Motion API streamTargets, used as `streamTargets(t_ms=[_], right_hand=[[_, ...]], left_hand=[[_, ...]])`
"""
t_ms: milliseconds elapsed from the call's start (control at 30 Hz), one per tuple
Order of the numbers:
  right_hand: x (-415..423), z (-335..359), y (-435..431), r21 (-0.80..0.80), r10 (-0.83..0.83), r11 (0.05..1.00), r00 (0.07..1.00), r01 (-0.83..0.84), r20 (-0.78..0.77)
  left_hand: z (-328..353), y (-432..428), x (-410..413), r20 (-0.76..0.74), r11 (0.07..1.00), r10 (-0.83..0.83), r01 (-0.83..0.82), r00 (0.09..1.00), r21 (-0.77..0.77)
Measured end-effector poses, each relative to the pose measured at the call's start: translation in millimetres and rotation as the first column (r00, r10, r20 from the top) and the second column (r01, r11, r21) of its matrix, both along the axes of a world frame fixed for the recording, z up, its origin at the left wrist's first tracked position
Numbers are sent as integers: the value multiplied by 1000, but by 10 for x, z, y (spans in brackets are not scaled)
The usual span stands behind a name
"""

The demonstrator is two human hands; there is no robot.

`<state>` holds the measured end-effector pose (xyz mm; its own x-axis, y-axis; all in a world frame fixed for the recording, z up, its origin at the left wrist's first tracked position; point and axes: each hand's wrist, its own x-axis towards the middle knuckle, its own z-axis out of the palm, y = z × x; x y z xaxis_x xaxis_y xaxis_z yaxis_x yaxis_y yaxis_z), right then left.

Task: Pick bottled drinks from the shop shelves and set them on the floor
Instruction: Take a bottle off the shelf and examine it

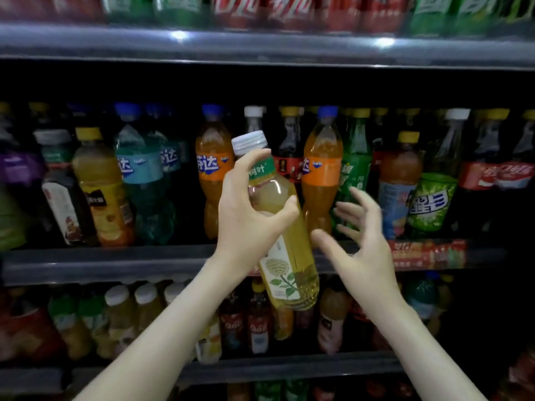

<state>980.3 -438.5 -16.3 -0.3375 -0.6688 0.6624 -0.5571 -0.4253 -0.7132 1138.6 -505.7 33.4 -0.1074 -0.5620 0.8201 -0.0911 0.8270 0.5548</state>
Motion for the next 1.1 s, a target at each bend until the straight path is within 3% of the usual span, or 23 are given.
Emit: streamTargets(t_ms=[67, 133, 333, 500, 700, 1100], right_hand=[[274, -44, 78, 134, 227, 967, 972, -218, -63], [482, -145, 46, 233, 342, 916, 939, -326, -33], [999, -572, -87, 271, 479, 818, 862, -507, 168], [1600, -986, -148, 318, 561, 636, 705, -703, 434], [2703, -908, -248, 270, 686, 498, 565, -824, 459], [5930, -414, -526, 139, 805, 389, 409, -911, 430]], left_hand=[[-47, 89, 59, 8, 999, -21, 20, 1000, 43], [-109, 181, 143, 8, 997, -22, 21, 1000, 77], [-427, 431, 696, 145, 974, 58, -87, 988, 207], [-895, 639, 1608, 38, 887, -55, 31, 998, 461], [-1246, 937, 2803, 9, 760, 26, -25, 1000, 649], [-817, 1054, 5959, 201, 746, 258, -327, 945, 579]])
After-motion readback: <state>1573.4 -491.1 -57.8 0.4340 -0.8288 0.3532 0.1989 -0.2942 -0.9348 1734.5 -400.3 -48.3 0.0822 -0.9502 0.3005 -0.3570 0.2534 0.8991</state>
